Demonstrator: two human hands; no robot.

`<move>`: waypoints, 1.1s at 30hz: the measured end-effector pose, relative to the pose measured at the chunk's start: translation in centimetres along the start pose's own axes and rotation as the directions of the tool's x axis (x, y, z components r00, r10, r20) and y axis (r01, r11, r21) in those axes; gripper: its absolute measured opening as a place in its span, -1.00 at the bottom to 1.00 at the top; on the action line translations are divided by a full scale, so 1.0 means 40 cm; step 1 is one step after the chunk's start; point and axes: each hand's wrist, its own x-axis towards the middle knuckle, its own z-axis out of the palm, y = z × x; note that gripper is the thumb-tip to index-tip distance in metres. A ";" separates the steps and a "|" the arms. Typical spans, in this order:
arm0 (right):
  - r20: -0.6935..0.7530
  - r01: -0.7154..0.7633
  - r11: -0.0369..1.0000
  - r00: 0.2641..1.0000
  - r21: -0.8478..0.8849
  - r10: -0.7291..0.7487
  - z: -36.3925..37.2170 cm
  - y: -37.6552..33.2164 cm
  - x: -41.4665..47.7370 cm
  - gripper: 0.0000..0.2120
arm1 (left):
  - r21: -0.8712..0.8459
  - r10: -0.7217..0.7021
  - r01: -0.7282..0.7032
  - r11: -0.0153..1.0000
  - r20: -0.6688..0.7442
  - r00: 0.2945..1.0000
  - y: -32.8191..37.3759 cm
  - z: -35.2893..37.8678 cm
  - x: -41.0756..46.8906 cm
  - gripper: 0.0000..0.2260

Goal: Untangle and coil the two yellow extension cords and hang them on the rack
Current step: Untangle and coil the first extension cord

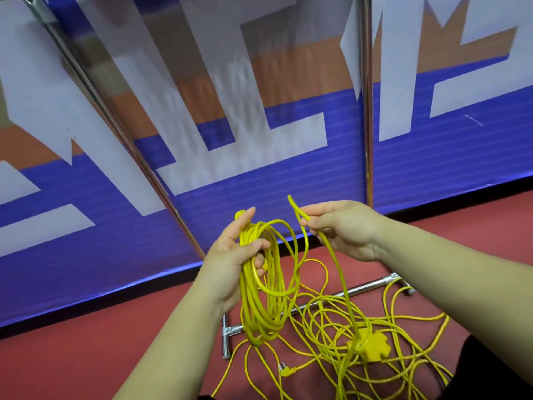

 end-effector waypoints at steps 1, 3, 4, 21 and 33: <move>0.044 -0.009 1.000 0.999 -0.025 0.010 0.004 -0.001 -0.006 -0.72 | -0.022 0.004 -0.004 1.000 -0.014 1.000 0.000 0.000 0.002 -0.42; 0.132 -0.011 0.997 0.991 -0.076 0.021 0.011 -0.003 -0.020 -0.73 | -0.061 0.011 -0.014 0.998 -0.043 0.999 0.000 -0.001 0.005 -0.38; 0.167 0.000 0.994 0.986 -0.108 0.018 0.013 -0.004 -0.025 -0.73 | -0.078 0.017 -0.021 0.997 -0.057 0.998 0.002 -0.002 0.006 -0.38; 0.520 0.385 0.739 0.852 -0.552 -0.056 0.095 0.081 -0.101 -0.65 | -0.089 0.120 -0.151 0.985 -0.287 0.950 0.025 -0.010 0.025 -0.49; -0.058 0.071 0.972 0.995 -0.225 -0.086 0.053 0.048 -0.040 -0.77 | -0.009 0.177 -0.178 0.984 -0.031 0.984 0.062 -0.023 0.000 -0.53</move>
